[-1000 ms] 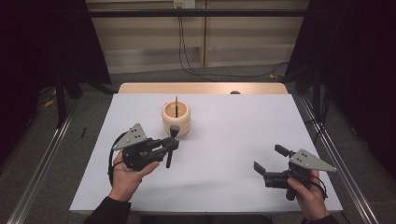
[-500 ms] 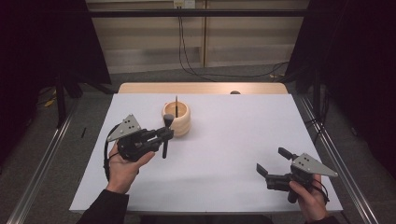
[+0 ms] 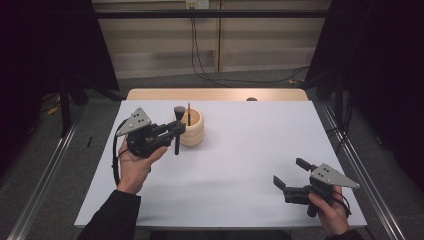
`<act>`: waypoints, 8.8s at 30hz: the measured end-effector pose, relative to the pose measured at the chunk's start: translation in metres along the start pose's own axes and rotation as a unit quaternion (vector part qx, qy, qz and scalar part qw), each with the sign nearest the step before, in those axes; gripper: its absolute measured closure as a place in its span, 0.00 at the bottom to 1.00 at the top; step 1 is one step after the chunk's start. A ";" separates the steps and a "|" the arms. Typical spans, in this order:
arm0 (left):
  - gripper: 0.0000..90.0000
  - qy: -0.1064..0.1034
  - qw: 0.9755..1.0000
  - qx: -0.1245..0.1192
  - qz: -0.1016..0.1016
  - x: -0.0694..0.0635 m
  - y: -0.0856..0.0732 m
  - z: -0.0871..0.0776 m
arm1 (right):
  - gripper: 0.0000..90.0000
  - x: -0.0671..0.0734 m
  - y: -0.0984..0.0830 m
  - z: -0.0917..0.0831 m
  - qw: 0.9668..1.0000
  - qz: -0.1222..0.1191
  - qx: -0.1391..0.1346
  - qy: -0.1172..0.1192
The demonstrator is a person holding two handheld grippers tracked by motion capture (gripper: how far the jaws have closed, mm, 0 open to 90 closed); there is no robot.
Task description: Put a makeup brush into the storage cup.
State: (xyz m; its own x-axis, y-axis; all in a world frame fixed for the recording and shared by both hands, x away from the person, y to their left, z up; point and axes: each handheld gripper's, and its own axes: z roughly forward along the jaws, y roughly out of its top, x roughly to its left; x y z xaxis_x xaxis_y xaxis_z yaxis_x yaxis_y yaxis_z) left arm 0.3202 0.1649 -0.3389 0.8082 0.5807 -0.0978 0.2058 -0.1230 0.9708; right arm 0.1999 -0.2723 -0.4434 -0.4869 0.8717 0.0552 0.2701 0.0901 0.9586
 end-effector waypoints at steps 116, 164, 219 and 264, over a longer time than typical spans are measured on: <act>0.86 0.075 0.995 0.041 -0.045 0.083 -0.039 0.107 | 0.00 0.000 -0.004 -0.002 1.000 0.004 0.002 0.025; 0.03 0.074 0.996 0.021 -0.053 0.074 -0.032 0.081 | 0.00 0.000 -0.005 0.000 1.000 0.009 0.002 0.023; 0.03 0.081 0.997 0.001 -0.016 0.008 -0.036 -0.014 | 0.00 -0.001 -0.004 -0.003 1.000 0.008 0.001 0.015; 0.03 0.109 0.993 0.021 -0.044 -0.027 -0.122 -0.088 | 0.00 -0.001 -0.005 -0.005 1.000 0.008 0.003 0.012</act>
State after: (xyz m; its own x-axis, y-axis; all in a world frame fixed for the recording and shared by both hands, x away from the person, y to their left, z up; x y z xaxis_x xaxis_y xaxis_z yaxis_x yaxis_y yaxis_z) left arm 0.2244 0.2348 -0.4359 0.6483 0.7507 -0.1271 0.2972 -0.0958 0.9500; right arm 0.1946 -0.2761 -0.4466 -0.5021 0.8614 0.0770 0.2835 0.0798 0.9556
